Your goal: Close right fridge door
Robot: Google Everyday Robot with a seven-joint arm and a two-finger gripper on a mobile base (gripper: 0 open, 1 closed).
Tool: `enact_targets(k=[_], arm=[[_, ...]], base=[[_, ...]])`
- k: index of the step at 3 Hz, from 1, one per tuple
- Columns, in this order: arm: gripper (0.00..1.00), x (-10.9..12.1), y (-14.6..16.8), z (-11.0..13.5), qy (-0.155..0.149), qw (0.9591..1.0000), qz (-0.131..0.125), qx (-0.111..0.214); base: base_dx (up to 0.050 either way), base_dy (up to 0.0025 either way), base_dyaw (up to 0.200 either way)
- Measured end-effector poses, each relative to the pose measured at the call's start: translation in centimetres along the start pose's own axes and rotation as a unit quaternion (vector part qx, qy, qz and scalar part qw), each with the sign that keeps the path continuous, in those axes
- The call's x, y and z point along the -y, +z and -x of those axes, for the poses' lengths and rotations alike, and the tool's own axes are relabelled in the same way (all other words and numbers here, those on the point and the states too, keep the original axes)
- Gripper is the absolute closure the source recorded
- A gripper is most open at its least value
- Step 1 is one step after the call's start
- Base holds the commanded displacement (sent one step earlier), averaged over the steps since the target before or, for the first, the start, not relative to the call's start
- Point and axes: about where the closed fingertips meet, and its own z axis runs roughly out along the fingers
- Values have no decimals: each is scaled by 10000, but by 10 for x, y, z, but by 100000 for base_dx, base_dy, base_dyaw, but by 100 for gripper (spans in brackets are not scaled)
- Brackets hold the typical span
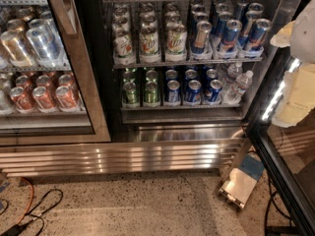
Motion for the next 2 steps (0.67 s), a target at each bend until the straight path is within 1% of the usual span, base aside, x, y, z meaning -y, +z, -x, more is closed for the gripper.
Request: enact_targets(k=[2], arm=[[0, 0, 0, 0, 0, 10000, 0, 0]], base=[[-4998, -6, 42]])
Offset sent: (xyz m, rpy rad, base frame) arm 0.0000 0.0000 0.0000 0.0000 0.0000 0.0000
